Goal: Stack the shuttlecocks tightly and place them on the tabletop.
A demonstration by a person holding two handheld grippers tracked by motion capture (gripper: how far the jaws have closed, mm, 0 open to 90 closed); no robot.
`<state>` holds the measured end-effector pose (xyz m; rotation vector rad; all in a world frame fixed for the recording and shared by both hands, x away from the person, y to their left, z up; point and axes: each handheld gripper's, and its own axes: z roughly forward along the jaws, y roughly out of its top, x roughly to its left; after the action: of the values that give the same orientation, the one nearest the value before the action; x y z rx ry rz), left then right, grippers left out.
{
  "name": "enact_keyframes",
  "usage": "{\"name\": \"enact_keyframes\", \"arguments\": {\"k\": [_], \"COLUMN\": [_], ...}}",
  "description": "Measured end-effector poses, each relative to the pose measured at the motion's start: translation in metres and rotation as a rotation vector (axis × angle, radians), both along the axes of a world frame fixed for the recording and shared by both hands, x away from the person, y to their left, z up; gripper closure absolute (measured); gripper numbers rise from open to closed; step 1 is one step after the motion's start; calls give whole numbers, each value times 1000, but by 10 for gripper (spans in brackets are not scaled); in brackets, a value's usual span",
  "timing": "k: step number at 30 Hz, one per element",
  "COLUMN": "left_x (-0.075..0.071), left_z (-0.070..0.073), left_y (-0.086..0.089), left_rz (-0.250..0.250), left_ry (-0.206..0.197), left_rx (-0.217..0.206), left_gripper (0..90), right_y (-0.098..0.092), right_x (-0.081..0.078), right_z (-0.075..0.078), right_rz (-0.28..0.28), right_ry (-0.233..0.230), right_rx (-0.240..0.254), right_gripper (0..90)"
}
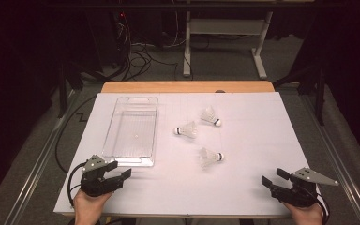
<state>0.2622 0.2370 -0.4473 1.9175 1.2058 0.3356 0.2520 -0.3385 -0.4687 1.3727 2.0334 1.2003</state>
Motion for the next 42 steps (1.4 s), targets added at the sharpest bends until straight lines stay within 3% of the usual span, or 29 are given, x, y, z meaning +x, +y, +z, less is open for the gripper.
{"name": "enact_keyframes", "arguments": {"k": [10,15,20,31,42], "left_x": [-1,-1,1,3,-3], "left_z": [-4,-4,-4,-11,-15], "left_y": [6,7,8,10,11], "left_rz": [18,31,50,41,8], "left_ry": [6,28,61,64,-7], "left_rx": [-16,23,18,0,-11], "left_gripper": [332,320,267,251,294], "right_y": [0,0,0,1,2], "right_x": [0,0,0,1,-1], "right_z": [0,0,0,0,2], "right_rz": [-2,-5,-5,-9,-21], "right_ry": [2,3,3,2,-8], "right_rx": [1,0,-3,-5,-6], "right_gripper": [291,291,291,290,287]}}
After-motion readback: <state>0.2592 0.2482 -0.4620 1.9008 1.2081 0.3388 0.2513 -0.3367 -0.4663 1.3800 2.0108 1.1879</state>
